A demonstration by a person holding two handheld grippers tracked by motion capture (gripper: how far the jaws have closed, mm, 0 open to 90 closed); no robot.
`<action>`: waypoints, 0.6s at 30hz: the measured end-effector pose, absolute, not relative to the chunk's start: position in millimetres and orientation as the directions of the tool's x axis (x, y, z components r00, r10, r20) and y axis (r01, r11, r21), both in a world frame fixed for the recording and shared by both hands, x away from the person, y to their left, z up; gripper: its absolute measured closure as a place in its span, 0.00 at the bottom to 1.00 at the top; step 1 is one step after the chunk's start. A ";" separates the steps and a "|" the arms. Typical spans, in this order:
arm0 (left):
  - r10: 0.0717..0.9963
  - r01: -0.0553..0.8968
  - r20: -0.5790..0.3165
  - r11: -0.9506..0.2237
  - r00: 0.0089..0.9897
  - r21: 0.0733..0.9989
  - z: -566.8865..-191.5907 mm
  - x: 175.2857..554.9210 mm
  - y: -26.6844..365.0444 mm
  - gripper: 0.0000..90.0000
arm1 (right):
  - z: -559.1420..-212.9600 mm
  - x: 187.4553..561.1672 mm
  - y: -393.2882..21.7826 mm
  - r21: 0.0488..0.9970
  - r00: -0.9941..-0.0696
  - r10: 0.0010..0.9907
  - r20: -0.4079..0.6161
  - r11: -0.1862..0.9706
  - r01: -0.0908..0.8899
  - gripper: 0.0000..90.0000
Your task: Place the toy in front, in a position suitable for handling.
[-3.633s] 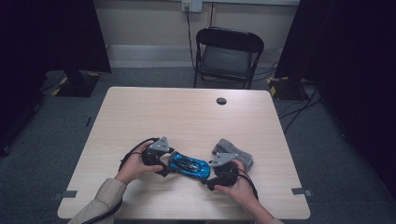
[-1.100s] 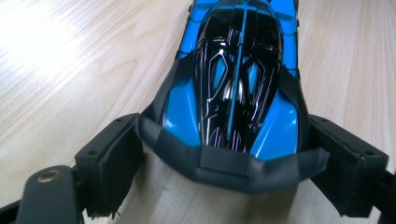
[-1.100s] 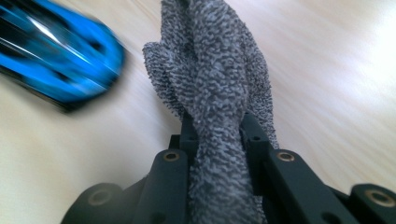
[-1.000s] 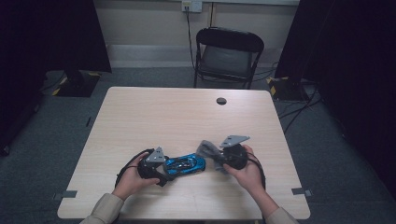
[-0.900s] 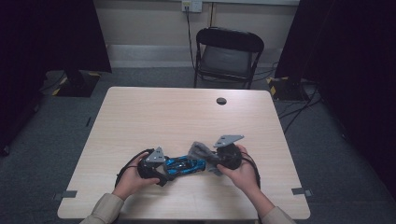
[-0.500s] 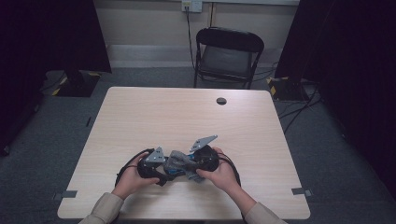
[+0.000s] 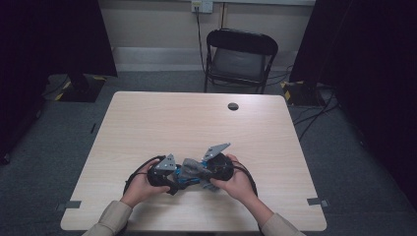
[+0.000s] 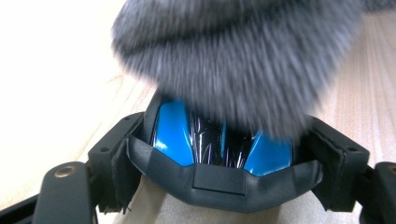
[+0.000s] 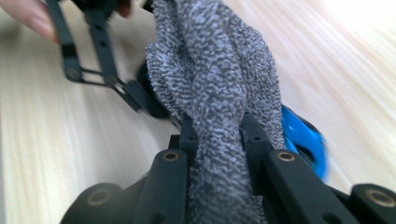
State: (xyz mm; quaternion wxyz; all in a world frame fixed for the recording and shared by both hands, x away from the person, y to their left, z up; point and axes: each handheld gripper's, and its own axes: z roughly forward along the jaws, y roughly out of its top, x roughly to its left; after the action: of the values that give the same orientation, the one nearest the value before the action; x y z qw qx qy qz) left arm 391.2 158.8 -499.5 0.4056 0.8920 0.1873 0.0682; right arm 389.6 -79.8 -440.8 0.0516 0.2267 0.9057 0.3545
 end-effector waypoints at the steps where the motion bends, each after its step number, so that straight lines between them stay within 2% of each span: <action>1: 0.390 0.280 -0.033 -0.599 0.920 0.750 -499.6 391.1 159.2 0.25 | -441.8 390.3 -85.7 0.662 -0.883 0.464 0.069 0.641 0.389 0.85; 2: 0.388 0.281 -0.036 -0.598 0.921 0.750 -499.6 391.0 159.3 0.25 | -445.9 393.2 -99.8 0.651 -0.864 0.501 0.056 0.638 0.411 0.85; 8: 0.389 0.282 -0.037 -0.596 0.920 0.751 -499.6 391.2 159.2 0.25 | -452.0 398.7 -127.0 0.640 -0.827 0.559 0.062 0.613 0.463 0.85; 13: 0.391 0.285 -0.039 -0.595 0.919 0.751 -499.6 391.0 159.0 0.25 | -433.2 388.8 -110.2 0.712 -0.860 0.505 0.076 0.576 0.402 0.84; 15: 0.395 0.293 -0.049 -0.587 0.917 0.755 -499.8 390.6 159.4 0.25 | -427.6 381.7 -84.5 0.720 -0.897 0.440 0.051 0.606 0.339 0.84; 18: 0.395 0.292 -0.046 -0.589 0.917 0.754 -499.4 390.8 160.5 0.25 | -432.6 378.0 -69.0 0.709 -0.912 0.407 0.048 0.629 0.318 0.84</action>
State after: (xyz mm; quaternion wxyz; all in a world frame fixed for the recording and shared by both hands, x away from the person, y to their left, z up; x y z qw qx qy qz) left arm 390.8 160.5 -499.4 0.4100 0.8891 0.1932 0.0633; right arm 378.0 -69.0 -432.6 0.0584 0.2012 0.9007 0.3805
